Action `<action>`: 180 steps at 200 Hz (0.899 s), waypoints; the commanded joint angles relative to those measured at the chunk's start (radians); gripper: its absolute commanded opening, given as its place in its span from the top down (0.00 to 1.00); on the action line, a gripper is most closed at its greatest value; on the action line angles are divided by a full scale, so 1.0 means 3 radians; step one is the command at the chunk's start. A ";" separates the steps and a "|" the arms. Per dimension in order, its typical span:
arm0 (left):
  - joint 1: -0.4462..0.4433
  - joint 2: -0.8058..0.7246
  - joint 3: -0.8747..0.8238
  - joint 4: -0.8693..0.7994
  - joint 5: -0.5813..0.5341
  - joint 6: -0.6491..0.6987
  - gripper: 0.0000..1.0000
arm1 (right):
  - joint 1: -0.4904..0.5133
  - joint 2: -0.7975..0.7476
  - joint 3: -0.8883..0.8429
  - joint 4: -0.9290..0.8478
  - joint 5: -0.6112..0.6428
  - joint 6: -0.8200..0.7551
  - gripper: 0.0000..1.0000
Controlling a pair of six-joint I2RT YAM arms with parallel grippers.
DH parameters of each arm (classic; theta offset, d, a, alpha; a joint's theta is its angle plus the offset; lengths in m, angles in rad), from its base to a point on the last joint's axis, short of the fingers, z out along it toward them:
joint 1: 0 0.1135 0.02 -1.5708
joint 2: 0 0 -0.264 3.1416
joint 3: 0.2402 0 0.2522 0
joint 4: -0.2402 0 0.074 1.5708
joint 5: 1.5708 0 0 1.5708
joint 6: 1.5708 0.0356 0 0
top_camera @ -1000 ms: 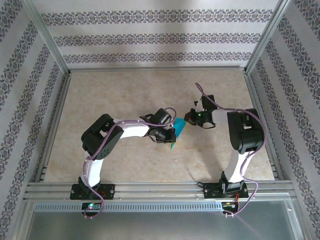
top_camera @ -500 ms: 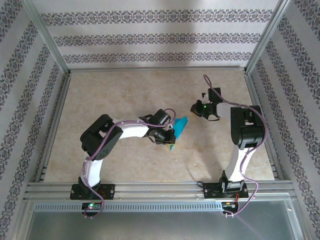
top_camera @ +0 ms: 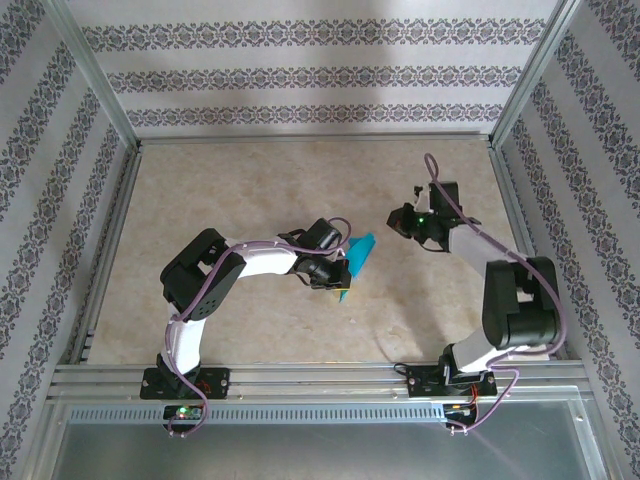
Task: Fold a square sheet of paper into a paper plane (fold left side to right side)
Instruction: Fold the wing for the fifth time at the center of the table.
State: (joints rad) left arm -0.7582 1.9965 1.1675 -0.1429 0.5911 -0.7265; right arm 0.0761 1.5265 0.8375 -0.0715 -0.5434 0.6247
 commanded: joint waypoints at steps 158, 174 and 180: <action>-0.0019 0.0074 0.0022 -0.0417 -0.0108 0.0006 1.00 | 0.0896 0.0043 -0.0461 0.0286 0.0045 0.0704 1.00; -0.0022 0.0072 0.0021 -0.0420 -0.0109 0.0005 1.00 | 0.0937 0.0138 -0.0445 0.0312 0.0032 0.0728 1.00; -0.0019 0.0069 0.0023 -0.0417 -0.0109 0.0003 1.00 | 0.0954 0.0160 -0.0445 0.0319 0.0032 0.0733 1.00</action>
State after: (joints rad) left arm -0.7582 1.9965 1.1786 -0.1722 0.5907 -0.7265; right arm 0.3431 1.5421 0.6796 -0.0044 -0.5476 0.8207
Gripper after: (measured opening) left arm 0.054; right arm 0.060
